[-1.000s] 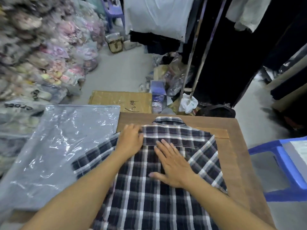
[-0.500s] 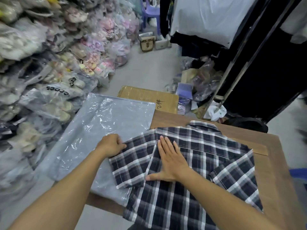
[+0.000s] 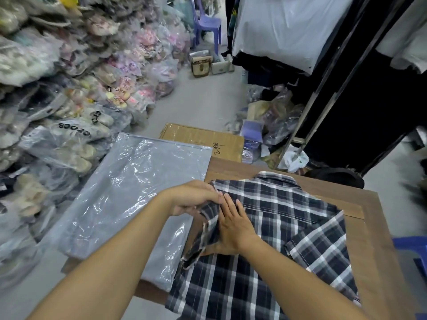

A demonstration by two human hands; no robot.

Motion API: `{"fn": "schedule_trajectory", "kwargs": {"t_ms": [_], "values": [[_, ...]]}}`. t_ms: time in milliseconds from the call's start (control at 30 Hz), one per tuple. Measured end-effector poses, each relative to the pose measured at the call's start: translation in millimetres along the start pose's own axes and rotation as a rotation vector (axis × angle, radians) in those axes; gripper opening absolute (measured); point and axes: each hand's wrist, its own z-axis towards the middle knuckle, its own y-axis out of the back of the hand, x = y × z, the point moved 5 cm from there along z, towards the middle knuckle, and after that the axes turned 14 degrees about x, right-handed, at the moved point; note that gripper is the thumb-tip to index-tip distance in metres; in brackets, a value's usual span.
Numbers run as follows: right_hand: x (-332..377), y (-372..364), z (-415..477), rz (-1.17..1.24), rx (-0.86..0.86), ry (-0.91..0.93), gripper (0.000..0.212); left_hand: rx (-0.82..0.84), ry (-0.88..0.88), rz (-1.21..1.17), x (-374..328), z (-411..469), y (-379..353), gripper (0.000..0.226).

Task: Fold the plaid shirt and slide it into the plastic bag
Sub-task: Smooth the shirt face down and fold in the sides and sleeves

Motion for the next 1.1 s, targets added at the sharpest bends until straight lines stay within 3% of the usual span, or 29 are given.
{"fn": "schedule_trajectory", "kwargs": {"t_ms": [100, 267, 433, 533, 567, 633, 667, 733, 800, 867, 1100], "values": [[-8, -1, -11, -0.103, -0.005, 0.013, 0.123, 0.052, 0.001, 0.010, -8, 18, -26, 0.016], [-65, -3, -55, 0.092, -0.102, -0.010, 0.135, 0.018, 0.069, 0.104, -3, 52, -48, 0.010], [-97, -2, -86, 0.489, -0.319, -0.071, 0.067, -0.016, 0.192, 0.299, 13, 83, -62, 0.030], [-80, 6, -94, 0.581, -0.499, -0.024, 0.050, -0.116, 0.132, 0.414, 5, 85, -49, 0.025], [-66, 5, -93, 0.567, -0.474, 0.025, 0.056, -0.215, 0.088, 0.546, -2, 79, -40, 0.023], [-36, -4, -86, 0.437, -0.327, 0.091, 0.096, -0.432, 0.000, 0.868, -15, 63, -23, 0.018], [-25, -11, -80, 0.337, -0.269, 0.085, 0.112, -0.456, -0.042, 1.037, -16, 59, -19, 0.028], [-18, -24, -68, 0.193, -0.205, 0.043, 0.129, -0.291, 0.018, 1.274, -4, 59, -15, 0.083], [-20, -36, -60, 0.133, -0.150, 0.016, 0.139, -0.120, 0.179, 1.334, 14, 63, -9, 0.135], [-22, -42, -56, 0.096, -0.122, 0.017, 0.145, -0.045, 0.264, 1.345, 31, 69, -5, 0.157], [-25, -47, -53, 0.068, -0.140, 0.033, 0.147, -0.050, 0.294, 1.324, 44, 83, -5, 0.167]]}}
